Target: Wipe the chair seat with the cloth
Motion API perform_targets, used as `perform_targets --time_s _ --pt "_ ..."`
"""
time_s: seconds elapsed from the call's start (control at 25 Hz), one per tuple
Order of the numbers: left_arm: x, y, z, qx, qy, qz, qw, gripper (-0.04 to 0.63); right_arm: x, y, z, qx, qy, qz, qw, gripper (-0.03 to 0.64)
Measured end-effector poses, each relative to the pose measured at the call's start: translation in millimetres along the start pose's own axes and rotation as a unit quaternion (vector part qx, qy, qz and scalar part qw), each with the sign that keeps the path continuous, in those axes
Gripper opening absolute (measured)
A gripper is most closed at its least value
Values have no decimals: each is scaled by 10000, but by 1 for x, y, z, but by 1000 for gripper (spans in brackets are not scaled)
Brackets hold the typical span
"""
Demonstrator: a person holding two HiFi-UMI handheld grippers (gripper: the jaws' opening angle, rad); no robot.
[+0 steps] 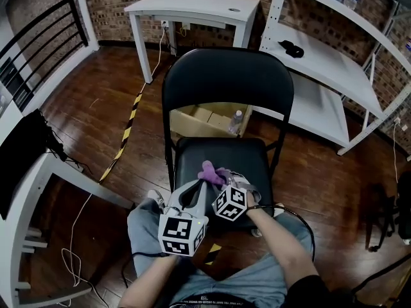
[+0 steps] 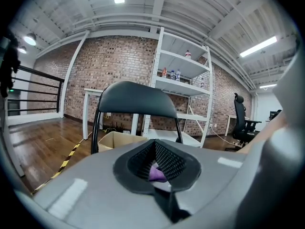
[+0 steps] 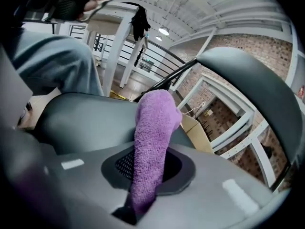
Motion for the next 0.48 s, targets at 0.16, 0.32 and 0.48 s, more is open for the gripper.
perform_targets --time_s 0.16,0.32,0.48 --pt "2 4 8 -27 -3 62 10000 5 3 25 -29 60 25 122 9999 46" --pt "4 8 11 2 38 119 9999 5 5 48 -59 172 113 178 9996 46" --pt "5 11 17 -14 73 154 9999 5 7 68 -85 254 122 253 9993 46"
Point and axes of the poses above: the fingertips, and each gripper's own axes: y backward along the fingers, z to its right, x out of its top, the point moved 8 cm from there along y, backward along the fingers, and after that the axes turned 8 degrees about z, right-handed, at the moved point
